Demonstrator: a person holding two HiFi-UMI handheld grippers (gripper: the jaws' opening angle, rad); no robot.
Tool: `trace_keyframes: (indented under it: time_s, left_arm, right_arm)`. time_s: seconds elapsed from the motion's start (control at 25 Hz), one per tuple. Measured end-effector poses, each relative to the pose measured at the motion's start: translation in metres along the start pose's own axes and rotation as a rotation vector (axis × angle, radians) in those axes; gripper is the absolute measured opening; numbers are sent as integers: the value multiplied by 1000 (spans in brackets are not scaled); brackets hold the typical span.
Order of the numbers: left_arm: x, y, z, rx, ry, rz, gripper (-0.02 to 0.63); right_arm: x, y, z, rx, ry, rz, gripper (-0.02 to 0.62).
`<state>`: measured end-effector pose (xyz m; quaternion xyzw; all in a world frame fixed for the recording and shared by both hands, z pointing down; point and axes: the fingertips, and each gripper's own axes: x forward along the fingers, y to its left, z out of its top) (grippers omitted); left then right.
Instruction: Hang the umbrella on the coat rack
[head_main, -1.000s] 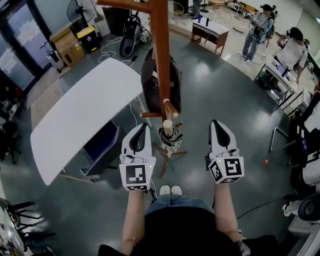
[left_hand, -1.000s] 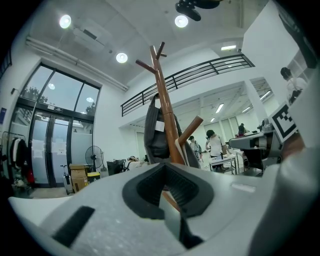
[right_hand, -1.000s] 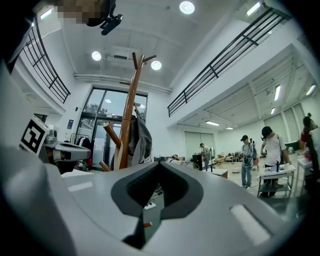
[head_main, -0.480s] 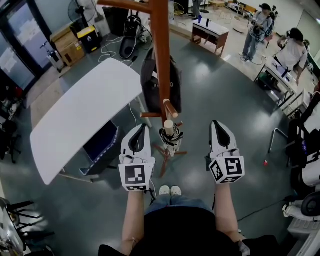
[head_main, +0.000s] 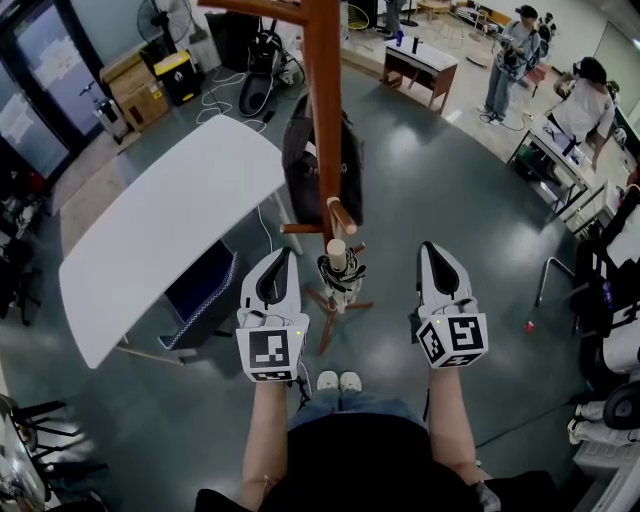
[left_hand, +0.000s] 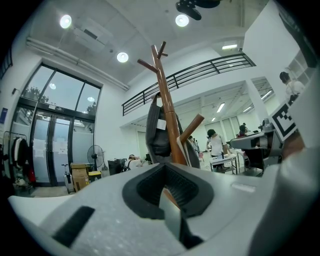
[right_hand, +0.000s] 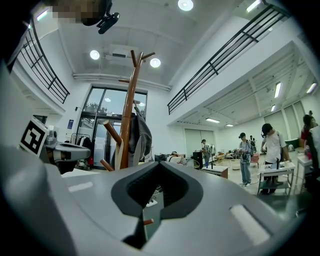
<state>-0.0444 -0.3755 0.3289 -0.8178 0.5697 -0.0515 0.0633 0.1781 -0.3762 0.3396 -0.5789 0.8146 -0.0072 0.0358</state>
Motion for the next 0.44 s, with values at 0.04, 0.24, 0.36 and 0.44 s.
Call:
trace_keyframes:
  time_s: [0.04,0.24,0.36,0.44]
  left_arm:
    - [0,0,0,-1,0,-1,6]
    - [0,0,0,-1,-1,-4,6]
    - [0,0,-1,0,2,-4,6]
    - [1,1,-3,-1,3,-4,5]
  right_arm:
    - [0,0,0,0,0,0,6]
    - [-1,3,-1,-1,4,2,6]
    - [0,3,-2,0,7,3,6]
    - [1,3,-4,1,8,3,5]
